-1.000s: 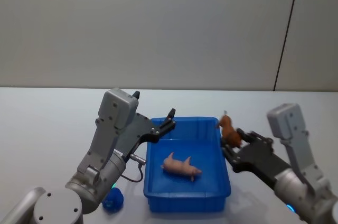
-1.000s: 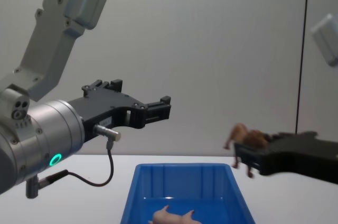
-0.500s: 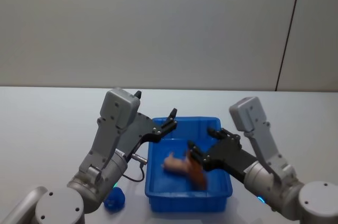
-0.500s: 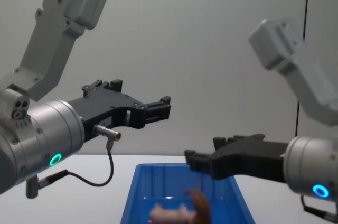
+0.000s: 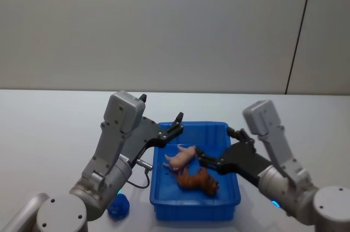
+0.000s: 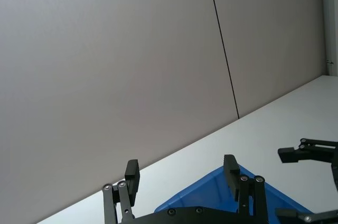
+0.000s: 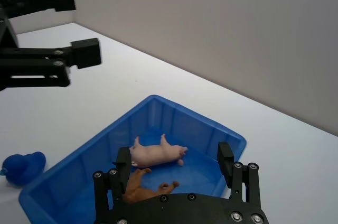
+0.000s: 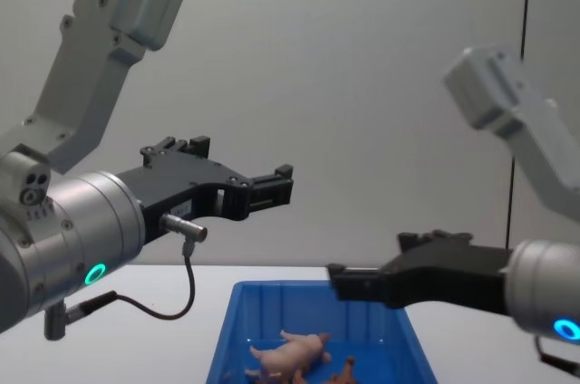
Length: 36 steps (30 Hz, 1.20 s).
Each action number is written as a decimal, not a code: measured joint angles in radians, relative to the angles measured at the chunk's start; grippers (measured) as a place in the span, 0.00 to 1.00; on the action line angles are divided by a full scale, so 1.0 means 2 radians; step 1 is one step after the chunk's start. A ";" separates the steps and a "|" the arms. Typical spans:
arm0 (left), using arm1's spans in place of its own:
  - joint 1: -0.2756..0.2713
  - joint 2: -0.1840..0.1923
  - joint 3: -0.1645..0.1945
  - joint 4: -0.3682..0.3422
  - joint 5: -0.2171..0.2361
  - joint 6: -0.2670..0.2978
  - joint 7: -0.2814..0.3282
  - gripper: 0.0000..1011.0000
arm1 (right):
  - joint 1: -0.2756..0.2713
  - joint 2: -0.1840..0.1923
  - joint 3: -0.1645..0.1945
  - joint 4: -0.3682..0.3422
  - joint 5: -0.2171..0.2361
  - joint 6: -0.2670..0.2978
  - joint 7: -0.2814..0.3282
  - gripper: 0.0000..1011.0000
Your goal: Pick up the two dolls from the table and place them into the box.
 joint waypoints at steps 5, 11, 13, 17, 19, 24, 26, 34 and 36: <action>0.000 0.000 0.000 0.000 0.000 0.000 0.000 0.99 | -0.009 0.013 0.010 -0.008 0.010 -0.008 -0.006 0.99; 0.000 0.000 0.000 0.000 0.000 0.000 0.000 0.99 | -0.023 0.034 0.026 -0.018 0.025 -0.017 -0.014 0.99; 0.000 0.000 0.000 0.000 0.000 0.000 0.000 0.99 | -0.029 0.042 0.032 -0.021 0.031 -0.020 -0.017 0.99; 0.000 0.000 0.000 0.000 0.000 0.000 0.000 0.99 | -0.037 0.052 0.041 -0.025 0.039 -0.023 -0.021 0.99; 0.000 0.000 0.000 0.000 0.000 0.000 0.000 0.99 | -0.041 0.058 0.045 -0.028 0.042 -0.025 -0.023 0.99; 0.001 0.000 0.000 -0.001 0.001 0.000 0.000 0.99 | -0.046 0.065 0.050 -0.031 0.048 -0.028 -0.025 0.99; 0.003 0.002 -0.001 -0.003 0.002 0.002 0.002 0.99 | -0.048 0.067 0.052 -0.031 0.049 -0.028 -0.026 0.99; 0.022 0.019 -0.005 -0.025 0.002 0.020 0.020 0.99 | -0.054 0.075 0.058 -0.034 0.055 -0.031 -0.029 0.99; 0.030 0.027 -0.007 -0.036 -0.001 0.028 0.028 0.99 | -0.055 0.076 0.059 -0.035 0.056 -0.031 -0.030 0.99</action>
